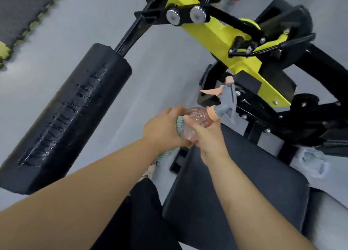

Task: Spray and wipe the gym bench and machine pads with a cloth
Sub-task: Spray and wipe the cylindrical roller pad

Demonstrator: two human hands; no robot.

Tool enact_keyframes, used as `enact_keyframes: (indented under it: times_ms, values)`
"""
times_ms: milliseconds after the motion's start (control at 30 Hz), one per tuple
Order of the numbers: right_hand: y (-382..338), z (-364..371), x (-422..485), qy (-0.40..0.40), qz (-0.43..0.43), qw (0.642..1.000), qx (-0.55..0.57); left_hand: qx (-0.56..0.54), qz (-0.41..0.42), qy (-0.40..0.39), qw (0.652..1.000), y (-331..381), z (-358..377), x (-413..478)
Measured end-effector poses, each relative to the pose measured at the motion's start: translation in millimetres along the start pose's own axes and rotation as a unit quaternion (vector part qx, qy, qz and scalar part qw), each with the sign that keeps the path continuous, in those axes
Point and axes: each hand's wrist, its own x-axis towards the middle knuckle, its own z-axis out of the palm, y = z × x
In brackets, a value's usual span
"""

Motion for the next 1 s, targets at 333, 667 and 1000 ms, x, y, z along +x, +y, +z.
enact_keyframes:
  times_ms: [333, 667, 1000]
  values:
    - [33, -92, 10, 0.016, 0.0, 0.999, 0.043, 0.076, 0.084, -0.114, 0.987, 50, 48, 35]
    - [32, -176, 74, 0.385, 0.039, 0.917, 0.095, -0.053, -0.074, -0.162, 0.983, 63, 89, 62]
    - [51, -217, 129, 0.421, 0.066, 0.901, 0.085, -0.034, -0.137, -0.216, 0.966, 56, 127, 80]
